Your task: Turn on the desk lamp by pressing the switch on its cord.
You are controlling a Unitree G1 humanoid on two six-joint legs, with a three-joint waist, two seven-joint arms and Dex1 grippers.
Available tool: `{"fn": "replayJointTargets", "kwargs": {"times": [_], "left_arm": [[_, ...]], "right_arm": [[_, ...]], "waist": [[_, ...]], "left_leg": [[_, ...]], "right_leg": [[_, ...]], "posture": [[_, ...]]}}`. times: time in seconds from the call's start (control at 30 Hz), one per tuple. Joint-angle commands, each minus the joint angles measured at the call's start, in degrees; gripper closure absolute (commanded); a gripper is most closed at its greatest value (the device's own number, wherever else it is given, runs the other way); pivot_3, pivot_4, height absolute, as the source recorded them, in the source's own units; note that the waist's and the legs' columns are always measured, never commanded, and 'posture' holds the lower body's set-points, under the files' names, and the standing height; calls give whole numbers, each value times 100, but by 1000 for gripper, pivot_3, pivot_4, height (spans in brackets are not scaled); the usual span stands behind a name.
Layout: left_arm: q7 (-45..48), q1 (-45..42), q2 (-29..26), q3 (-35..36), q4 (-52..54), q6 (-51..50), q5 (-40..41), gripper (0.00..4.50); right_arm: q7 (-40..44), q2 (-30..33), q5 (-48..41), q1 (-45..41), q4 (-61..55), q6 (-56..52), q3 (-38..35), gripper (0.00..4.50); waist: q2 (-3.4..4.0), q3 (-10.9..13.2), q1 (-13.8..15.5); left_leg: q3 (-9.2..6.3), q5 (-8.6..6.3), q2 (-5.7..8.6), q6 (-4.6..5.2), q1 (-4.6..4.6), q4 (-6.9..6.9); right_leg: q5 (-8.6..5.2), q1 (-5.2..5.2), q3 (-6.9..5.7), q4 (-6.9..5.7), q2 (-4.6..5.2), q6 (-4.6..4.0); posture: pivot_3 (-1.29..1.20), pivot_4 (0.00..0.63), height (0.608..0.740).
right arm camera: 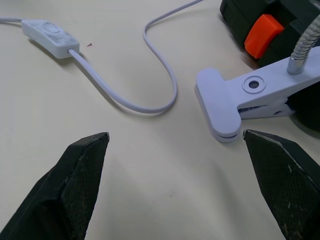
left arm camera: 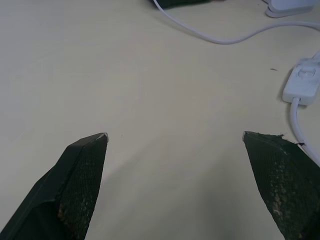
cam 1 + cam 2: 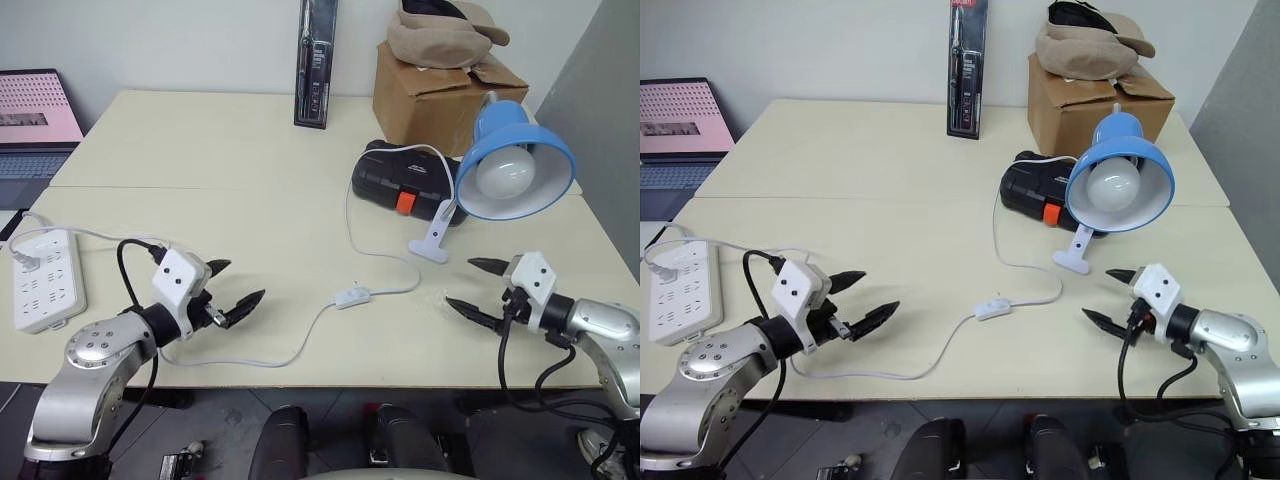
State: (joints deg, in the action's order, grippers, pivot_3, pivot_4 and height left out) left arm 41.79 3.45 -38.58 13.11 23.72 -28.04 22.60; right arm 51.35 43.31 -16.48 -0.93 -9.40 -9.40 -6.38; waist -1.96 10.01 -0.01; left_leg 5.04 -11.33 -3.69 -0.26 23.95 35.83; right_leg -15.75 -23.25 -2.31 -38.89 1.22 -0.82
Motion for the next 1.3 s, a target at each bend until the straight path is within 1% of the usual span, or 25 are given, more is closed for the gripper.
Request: {"fn": "replayJointTargets", "kwargs": {"times": [0.03,0.37,0.57,0.73,0.83,1.0,1.1,1.2,1.3], "left_arm": [[112,-137,-45,10,22,152,87,14],[-7,-335,-25,-5,41,-115,114,14],[307,-535,36,230,-9,-275,796,14],[587,-418,-151,-121,18,-105,621,14],[615,-541,-120,-406,-62,59,429,14],[1058,-781,-208,-1039,-105,117,354,14],[1151,-1086,-83,-1398,-352,258,191,14],[1305,-1477,159,-1815,-804,475,11,14],[1387,-1714,357,-2049,-1130,629,-108,14]], "right_arm": [[36,21,-6,-129,-59,66,-48,0],[-15,48,18,-144,-163,-42,-16,0],[-46,58,-2,-160,-267,-106,-13,0],[-94,19,-89,-39,-464,-212,-60,0],[-106,38,-156,149,-631,-327,-126,0],[-118,139,-342,474,-1039,-798,-278,0],[-230,125,-676,670,-1421,-1332,-469,0],[-385,120,-1024,894,-1948,-1912,-700,0],[-546,118,-1179,1034,-2282,-2215,-870,0]], "waist": [[0,0,-1],[0,0,0],[0,0,-1],[0,0,-2],[0,0,5],[-1,-1,28],[-1,-1,36],[3,-3,53],[1,-3,46]], "left_leg": [[0,0,0,0,0,0],[0,0,0,0,0,0],[0,0,0,0,0,2],[0,0,-1,0,-1,1],[-1,0,0,0,0,1],[-1,0,1,0,0,5],[-1,0,1,0,0,5],[-4,0,0,0,-1,5],[-4,0,2,0,1,6]], "right_leg": [[0,0,0,0,0,0],[0,1,0,0,0,0],[1,1,0,-1,0,1],[1,1,0,-1,-2,1],[0,2,0,-1,-2,1],[1,4,0,-1,-1,2],[2,4,0,-2,-1,3],[2,4,-1,-3,-3,3],[2,3,-1,-3,-3,3]], "posture": [[0,150,740],[0,150,740],[0,150,740],[0,150,740],[0,150,740],[0,150,740],[0,150,740],[0,150,740],[0,150,740]]}}
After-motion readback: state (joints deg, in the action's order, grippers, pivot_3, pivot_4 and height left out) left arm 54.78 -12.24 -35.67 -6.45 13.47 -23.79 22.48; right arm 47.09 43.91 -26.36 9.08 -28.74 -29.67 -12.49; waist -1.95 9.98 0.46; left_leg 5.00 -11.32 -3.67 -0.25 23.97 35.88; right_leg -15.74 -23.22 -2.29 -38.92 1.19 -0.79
